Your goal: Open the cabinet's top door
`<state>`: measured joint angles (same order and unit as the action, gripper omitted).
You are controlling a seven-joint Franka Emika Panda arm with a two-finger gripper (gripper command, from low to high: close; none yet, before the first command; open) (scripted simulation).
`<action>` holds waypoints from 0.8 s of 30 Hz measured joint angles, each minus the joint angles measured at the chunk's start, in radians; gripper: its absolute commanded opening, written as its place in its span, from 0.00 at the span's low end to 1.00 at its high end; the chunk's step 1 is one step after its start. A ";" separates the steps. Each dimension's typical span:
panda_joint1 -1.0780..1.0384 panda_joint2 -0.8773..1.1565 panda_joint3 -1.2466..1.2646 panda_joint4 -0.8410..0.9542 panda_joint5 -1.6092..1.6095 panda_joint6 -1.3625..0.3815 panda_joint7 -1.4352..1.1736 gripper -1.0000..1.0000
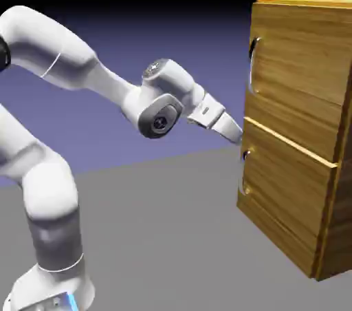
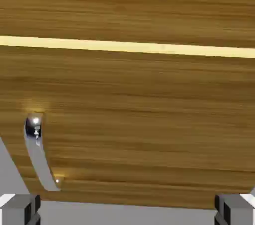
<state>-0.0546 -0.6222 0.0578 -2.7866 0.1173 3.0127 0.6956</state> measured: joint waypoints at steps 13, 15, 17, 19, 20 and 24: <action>-0.321 -0.252 0.278 0.113 0.565 -0.117 -0.219 0.50; -0.370 -0.291 0.321 0.130 0.652 -0.135 -0.252 0.50; -0.420 -0.329 0.364 0.147 0.739 -0.153 -0.286 0.50; -0.469 -0.368 0.407 0.165 0.826 -0.171 -0.320 0.50; -0.494 -0.387 0.428 0.174 0.870 -0.180 -0.337 0.50; -0.593 -0.465 0.514 0.208 1.044 -0.216 -0.404 0.50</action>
<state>-0.6472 -1.0871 0.5718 -2.5784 1.1613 2.7967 0.2917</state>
